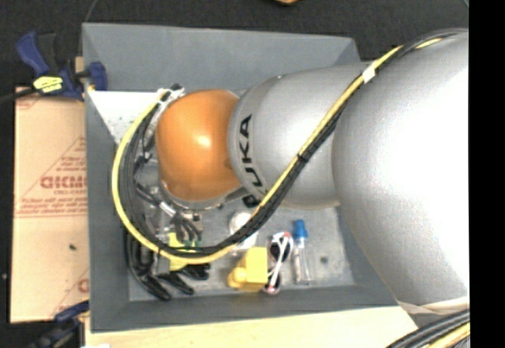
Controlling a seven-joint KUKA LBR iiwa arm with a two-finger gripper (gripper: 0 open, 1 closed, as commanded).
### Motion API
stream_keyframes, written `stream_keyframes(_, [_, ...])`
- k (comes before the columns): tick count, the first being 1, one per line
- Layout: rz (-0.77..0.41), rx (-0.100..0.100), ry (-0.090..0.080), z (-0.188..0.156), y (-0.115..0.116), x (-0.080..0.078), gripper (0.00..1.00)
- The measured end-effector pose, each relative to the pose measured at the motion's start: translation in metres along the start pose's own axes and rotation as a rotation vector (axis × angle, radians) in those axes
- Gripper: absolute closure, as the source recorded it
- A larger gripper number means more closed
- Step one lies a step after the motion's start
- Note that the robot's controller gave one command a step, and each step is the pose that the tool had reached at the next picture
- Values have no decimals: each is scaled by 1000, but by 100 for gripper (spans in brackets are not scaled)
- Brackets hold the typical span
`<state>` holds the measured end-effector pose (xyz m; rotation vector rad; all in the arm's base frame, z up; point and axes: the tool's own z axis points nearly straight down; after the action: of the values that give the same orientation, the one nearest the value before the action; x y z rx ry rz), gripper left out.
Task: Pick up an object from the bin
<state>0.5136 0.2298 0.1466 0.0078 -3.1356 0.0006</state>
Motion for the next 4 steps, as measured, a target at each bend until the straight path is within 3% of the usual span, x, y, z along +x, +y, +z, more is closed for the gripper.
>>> stream_keyframes(1, [7, -2, -8, -5, -1, -2, 0])
stream_keyframes(2, [-371, 0, -7, 75, -46, -68, 0])
stream_keyframes(3, [-411, -3, -13, 74, -42, -50, 0])
stream_keyframes(4, [-782, 1, -14, 74, -70, -73, 0])
